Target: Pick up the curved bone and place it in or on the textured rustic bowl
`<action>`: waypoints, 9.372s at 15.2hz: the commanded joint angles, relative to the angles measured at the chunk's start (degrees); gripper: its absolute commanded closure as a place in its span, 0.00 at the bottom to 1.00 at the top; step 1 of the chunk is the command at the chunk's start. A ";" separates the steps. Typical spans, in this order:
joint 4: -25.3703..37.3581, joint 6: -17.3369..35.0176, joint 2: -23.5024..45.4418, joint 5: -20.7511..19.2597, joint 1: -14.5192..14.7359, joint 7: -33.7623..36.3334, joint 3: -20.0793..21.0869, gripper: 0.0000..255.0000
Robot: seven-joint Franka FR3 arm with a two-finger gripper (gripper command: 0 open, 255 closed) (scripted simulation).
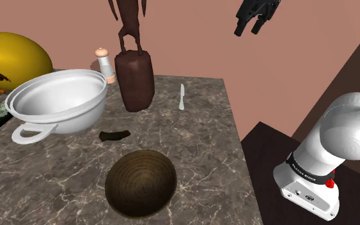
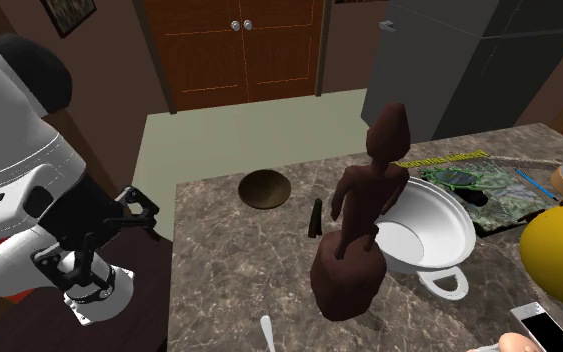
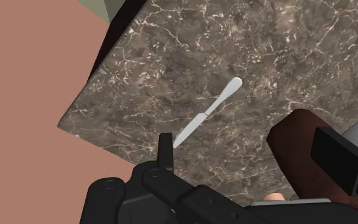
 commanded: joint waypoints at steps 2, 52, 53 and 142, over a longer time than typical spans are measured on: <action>0.34 0.25 1.50 0.59 0.06 1.64 1.18 0.00; 55.32 5.54 80.48 -1.32 19.13 68.52 18.69 0.00; 52.89 7.60 79.49 -2.66 20.80 72.30 17.98 0.00; 21.46 18.58 58.46 -6.64 35.99 104.90 18.84 1.00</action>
